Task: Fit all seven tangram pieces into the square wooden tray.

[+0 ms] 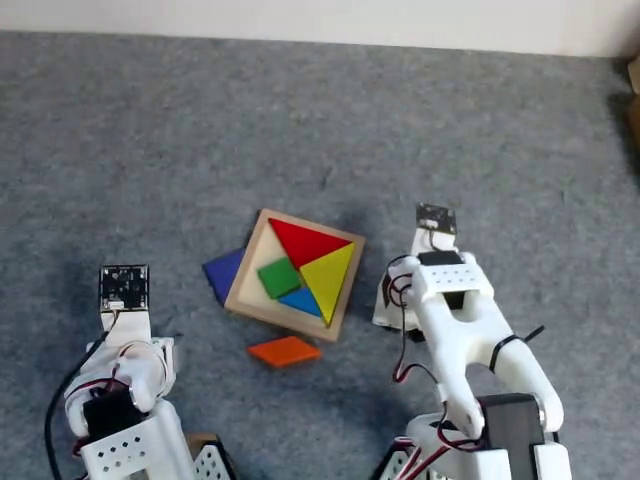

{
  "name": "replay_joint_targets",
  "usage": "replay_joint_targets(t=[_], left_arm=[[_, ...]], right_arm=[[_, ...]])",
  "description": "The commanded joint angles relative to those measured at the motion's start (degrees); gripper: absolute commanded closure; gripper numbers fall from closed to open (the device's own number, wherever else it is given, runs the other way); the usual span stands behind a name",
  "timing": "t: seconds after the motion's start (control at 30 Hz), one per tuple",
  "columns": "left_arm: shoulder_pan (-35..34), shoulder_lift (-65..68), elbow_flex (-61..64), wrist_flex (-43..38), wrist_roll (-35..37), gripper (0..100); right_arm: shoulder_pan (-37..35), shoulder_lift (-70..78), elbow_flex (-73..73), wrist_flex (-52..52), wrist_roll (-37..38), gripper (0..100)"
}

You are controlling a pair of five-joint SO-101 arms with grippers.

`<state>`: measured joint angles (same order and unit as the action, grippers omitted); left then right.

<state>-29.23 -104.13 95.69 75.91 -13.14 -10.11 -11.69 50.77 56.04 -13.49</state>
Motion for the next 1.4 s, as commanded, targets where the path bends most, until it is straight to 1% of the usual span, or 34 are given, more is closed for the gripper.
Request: replay_joint_targets(t=[0.0, 0.3, 0.57, 0.8, 0.93, 1.07, 1.27, 1.37], left_arm=[[-0.5, -0.4, -2.0, 0.1, 0.6, 73], [-0.5, -0.4, -2.0, 0.1, 0.6, 73], [-0.5, -0.4, -2.0, 0.1, 0.6, 73], [-0.5, -0.4, -2.0, 0.1, 0.6, 73], [-0.5, -0.4, -2.0, 0.1, 0.6, 73], [-0.5, -0.4, -2.0, 0.1, 0.6, 73], [-0.5, -0.4, -2.0, 0.1, 0.6, 73], [-0.5, -0.4, -2.0, 0.1, 0.6, 73]], right_arm=[[3.6, -0.7, -5.1, 0.9, 1.3, 81.3], [4.0, -0.6, -6.5, 0.6, 1.4, 81.3], [1.9, 8.2, -7.3, 0.5, 1.4, 81.3], [3.1, 8.7, -10.0, 0.8, 1.6, 81.4], [2.2, 8.7, -9.7, 0.9, 6.9, 81.5], [1.8, 8.7, -9.6, 0.9, 7.1, 81.6], [1.8, 8.6, -10.0, 0.9, 7.2, 92.3], [1.8, 8.6, -10.1, 1.5, 7.2, 92.8]])
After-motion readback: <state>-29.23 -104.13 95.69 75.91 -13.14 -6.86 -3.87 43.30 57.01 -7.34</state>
